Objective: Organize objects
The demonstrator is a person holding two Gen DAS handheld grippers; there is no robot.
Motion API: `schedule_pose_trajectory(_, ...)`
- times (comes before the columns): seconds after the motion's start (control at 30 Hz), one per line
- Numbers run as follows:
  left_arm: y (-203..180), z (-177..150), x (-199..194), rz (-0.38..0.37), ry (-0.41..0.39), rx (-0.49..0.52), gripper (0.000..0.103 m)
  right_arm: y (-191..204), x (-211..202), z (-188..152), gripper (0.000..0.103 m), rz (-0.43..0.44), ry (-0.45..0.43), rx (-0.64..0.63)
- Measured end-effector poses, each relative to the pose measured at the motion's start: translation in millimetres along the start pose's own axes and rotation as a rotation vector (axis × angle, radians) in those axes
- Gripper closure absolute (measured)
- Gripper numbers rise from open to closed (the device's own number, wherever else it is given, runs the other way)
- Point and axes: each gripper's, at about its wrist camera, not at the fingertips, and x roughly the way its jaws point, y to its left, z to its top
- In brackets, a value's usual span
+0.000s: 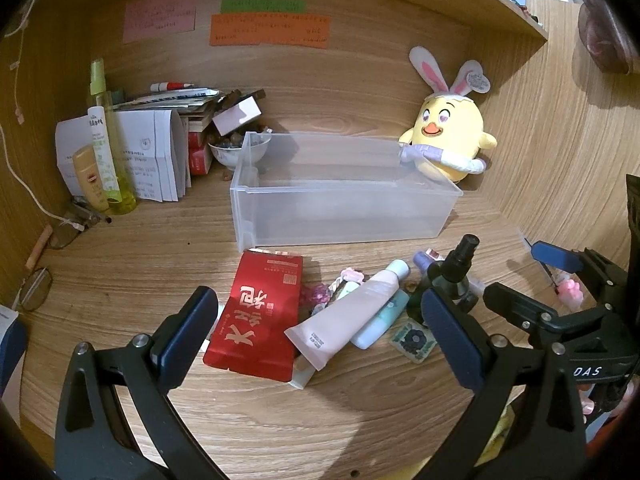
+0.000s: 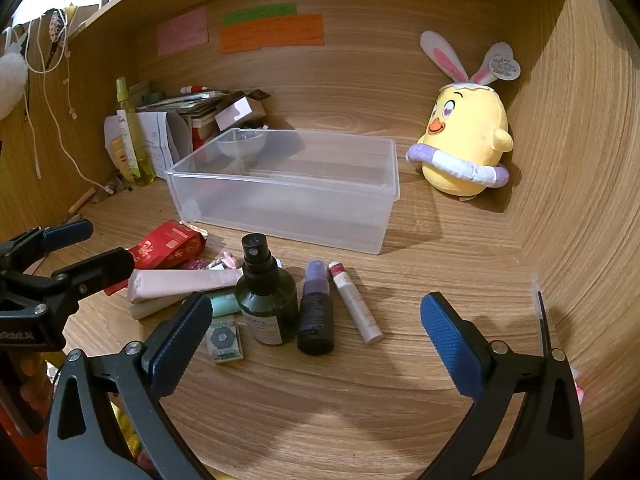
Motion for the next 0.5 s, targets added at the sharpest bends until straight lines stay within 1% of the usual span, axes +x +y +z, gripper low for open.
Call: schedule_pose_trajectory(0.5, -3.5, 0.5, -0.3, 0.006, 0.000, 0.002, 0.000, -1.4, -0.3, 0.2, 0.000, 0.002, 0.000, 0.000)
